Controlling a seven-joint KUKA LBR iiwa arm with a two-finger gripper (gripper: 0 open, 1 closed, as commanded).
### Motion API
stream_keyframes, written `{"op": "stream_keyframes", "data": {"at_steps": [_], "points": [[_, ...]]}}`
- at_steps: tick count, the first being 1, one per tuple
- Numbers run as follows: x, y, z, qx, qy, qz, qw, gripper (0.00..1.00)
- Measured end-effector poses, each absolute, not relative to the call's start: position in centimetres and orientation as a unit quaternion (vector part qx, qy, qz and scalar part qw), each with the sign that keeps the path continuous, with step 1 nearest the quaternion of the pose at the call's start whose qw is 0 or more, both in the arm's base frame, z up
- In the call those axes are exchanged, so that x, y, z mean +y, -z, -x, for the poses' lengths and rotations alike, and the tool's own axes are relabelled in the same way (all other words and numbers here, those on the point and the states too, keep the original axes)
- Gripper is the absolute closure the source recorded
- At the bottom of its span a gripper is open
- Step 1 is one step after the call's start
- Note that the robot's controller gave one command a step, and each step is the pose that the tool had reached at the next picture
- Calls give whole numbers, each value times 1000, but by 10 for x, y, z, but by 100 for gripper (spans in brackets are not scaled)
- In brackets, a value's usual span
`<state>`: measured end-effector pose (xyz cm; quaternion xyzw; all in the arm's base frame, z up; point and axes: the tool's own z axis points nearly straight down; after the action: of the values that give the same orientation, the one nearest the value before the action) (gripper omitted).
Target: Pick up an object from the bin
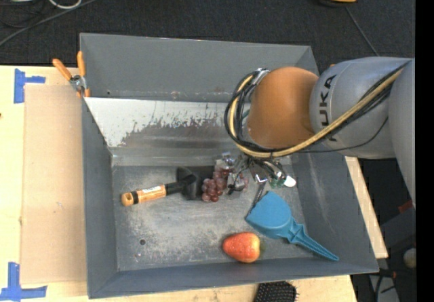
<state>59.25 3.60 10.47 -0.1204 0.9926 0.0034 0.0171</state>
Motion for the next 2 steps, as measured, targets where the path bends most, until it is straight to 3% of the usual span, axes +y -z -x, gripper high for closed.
{"op": "stream_keyframes", "data": {"at_steps": [2], "points": [[48,-242,-589,992,-3,128,15,100]]}}
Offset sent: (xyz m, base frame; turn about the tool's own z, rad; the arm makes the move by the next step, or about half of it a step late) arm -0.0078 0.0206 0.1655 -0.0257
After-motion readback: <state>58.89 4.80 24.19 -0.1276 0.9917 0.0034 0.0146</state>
